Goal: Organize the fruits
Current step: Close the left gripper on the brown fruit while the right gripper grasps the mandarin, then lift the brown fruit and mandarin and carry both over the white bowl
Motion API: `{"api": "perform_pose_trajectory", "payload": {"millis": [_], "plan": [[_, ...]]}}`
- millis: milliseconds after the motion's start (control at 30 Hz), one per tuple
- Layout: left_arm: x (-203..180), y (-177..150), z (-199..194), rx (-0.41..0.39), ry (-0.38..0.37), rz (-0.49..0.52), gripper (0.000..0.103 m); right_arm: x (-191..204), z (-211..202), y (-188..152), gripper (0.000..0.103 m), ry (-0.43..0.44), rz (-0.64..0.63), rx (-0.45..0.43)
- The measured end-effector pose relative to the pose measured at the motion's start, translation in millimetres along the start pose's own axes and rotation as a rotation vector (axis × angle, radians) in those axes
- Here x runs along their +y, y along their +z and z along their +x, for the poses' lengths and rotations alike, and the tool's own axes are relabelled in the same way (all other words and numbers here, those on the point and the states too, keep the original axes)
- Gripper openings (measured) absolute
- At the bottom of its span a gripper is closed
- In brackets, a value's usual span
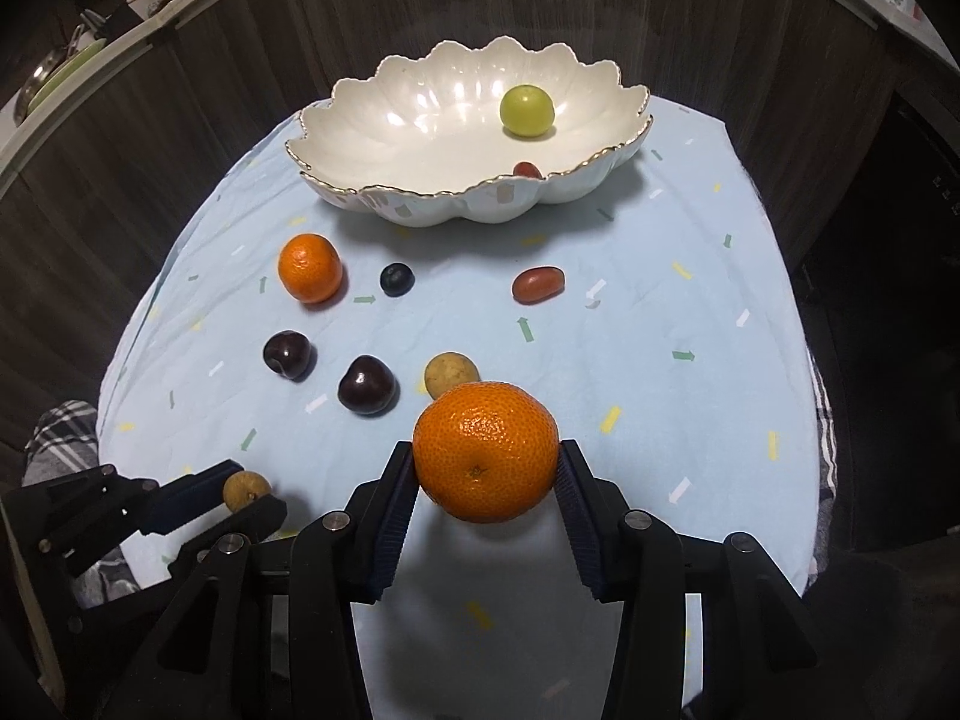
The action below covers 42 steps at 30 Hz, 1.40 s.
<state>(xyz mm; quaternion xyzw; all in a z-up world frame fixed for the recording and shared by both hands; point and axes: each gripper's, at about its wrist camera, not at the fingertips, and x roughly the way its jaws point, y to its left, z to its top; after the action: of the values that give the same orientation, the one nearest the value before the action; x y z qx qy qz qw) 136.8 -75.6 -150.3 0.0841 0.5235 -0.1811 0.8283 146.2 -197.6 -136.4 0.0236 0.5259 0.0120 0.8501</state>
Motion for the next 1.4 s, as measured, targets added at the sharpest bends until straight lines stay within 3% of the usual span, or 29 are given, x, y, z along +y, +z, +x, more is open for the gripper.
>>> {"api": "perform_pose_trajectory", "payload": {"millis": [633, 1400], "plan": [[17, 14, -24, -0.065, 0.014, -0.041, 0.023, 11, -29, 10, 0.047, -0.013, -0.013, -0.055], [40, 69, -39, -0.181, 0.05, -0.067, 0.023, 7, -51, 60, 0.047, -0.032, 0.003, -0.171]]}}
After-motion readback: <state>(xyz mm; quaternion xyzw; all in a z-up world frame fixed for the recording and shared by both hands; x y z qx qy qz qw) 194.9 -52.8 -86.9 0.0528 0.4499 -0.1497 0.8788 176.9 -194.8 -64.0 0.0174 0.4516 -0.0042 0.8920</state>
